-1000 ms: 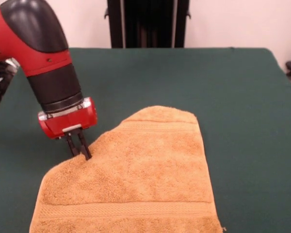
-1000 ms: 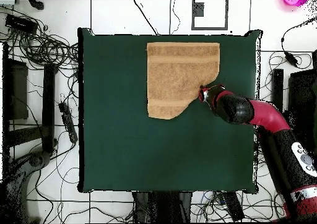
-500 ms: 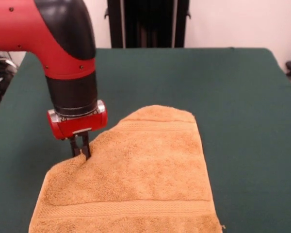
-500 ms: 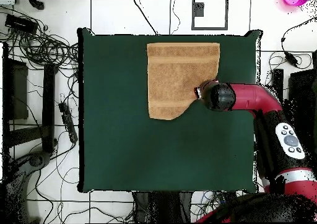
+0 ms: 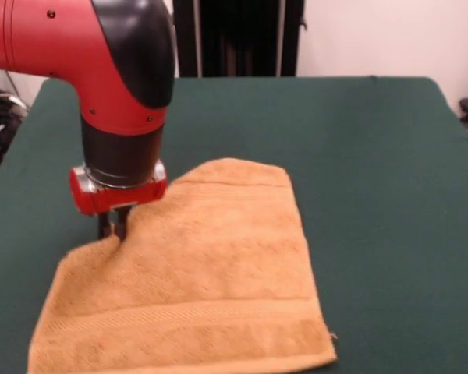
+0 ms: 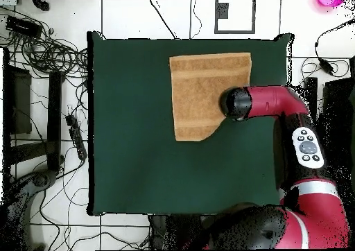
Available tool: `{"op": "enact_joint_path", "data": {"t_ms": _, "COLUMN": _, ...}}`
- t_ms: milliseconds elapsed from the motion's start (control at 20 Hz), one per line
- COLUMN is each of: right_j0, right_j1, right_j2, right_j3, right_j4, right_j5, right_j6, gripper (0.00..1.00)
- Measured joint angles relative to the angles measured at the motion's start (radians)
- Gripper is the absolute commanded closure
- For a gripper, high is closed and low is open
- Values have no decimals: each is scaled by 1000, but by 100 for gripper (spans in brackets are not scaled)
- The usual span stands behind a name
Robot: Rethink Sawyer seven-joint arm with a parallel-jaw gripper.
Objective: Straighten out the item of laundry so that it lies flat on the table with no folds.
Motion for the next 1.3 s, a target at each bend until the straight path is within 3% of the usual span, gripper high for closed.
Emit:
{"op": "enact_joint_path", "data": {"t_ms": 550, "right_j0": 96, "right_j1": 5, "right_j2": -267, "right_j3": -44, "right_j4": -11, "right_j5": 250, "right_j6": 0, "gripper": 100}}
{"op": "enact_joint_path", "data": {"t_ms": 1300, "right_j0": 170, "right_j1": 10, "right_j2": -477, "right_j3": -45, "right_j4": -23, "right_j5": 306, "right_j6": 7, "gripper": 100}}
